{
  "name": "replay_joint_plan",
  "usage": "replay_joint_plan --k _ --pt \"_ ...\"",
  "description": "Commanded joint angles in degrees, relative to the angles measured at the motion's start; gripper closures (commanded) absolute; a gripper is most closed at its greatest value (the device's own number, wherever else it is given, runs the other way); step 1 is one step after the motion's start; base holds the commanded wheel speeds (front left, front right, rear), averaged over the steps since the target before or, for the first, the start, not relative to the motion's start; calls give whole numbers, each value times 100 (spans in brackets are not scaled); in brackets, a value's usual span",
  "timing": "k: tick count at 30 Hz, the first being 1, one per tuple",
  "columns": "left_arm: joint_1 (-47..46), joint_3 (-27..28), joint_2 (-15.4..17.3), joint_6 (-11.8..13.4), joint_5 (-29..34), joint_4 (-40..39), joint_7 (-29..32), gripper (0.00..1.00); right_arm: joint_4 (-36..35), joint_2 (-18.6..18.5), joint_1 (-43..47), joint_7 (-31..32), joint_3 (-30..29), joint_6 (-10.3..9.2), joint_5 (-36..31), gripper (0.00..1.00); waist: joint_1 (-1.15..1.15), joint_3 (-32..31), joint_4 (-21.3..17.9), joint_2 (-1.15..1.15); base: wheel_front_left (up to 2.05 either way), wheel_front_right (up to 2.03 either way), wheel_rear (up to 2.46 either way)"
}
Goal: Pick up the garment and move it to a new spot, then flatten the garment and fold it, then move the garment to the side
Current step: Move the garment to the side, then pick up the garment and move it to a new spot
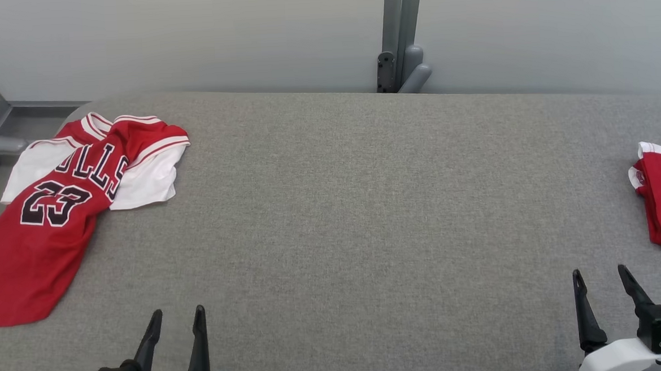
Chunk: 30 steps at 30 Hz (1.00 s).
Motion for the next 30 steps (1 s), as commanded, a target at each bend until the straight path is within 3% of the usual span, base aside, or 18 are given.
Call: replay_joint_plan --k 1,30 --pt "31 -56 -24 -1 40 69 -1 0 20 -15 132 -31 5 -11 146 0 0 -78 24 2 0 0 0" --pt "128 -198 8 -1 35 18 0 0 177 -7 375 -32 97 -10 577 0 0 -91 -79 2 0 0 0"
